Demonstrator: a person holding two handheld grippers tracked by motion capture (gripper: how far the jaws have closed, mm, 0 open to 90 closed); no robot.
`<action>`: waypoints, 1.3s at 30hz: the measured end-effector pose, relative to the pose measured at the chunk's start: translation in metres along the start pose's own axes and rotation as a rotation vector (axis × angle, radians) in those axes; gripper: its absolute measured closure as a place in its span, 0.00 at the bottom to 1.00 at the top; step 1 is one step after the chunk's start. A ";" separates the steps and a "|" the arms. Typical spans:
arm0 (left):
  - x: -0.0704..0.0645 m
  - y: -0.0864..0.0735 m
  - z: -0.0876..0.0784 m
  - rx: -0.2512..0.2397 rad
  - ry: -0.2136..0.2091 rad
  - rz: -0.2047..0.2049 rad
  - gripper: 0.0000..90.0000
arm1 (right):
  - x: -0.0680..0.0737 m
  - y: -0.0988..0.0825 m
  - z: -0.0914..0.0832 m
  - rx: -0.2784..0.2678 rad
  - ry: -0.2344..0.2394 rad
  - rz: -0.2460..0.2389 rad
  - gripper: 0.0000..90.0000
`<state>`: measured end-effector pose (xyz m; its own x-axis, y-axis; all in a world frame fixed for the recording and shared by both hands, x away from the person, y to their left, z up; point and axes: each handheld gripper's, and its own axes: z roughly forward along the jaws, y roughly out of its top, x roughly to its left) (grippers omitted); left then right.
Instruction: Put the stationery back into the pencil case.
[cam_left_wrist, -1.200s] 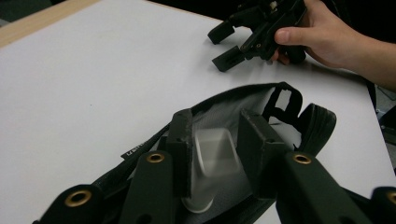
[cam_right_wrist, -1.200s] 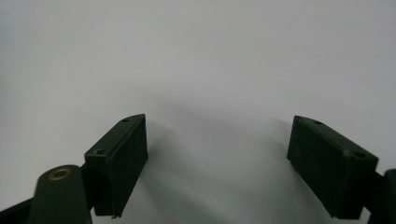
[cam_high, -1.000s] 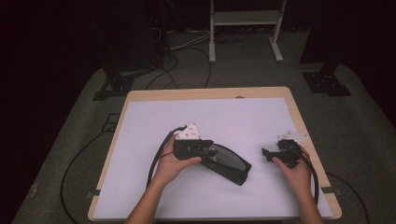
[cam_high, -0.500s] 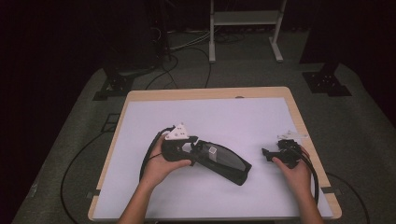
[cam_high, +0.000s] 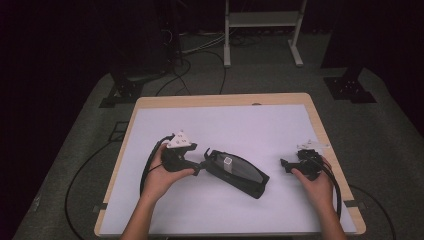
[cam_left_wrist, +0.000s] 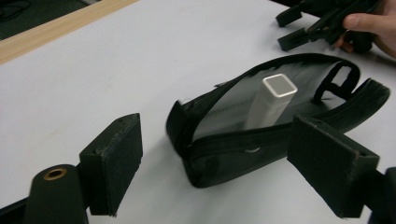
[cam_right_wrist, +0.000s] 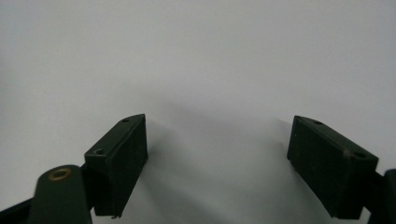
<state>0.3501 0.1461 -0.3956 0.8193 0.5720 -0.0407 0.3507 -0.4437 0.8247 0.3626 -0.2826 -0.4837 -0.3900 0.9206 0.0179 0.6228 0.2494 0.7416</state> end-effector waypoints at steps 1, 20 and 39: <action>0.001 -0.001 -0.001 0.001 0.006 -0.002 0.19 | 0.000 0.000 0.000 0.000 0.000 0.000 0.21; 0.015 -0.031 -0.037 0.038 0.113 -0.049 0.17 | 0.000 0.000 0.000 0.000 0.000 0.000 0.21; 0.027 -0.078 -0.062 0.110 0.216 -0.132 0.09 | 0.000 0.000 0.000 0.000 0.000 0.000 0.21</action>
<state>0.3170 0.2386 -0.4258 0.6512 0.7588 -0.0126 0.5051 -0.4210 0.7535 0.3624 -0.2825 -0.4837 -0.3899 0.9207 0.0174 0.6226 0.2496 0.7417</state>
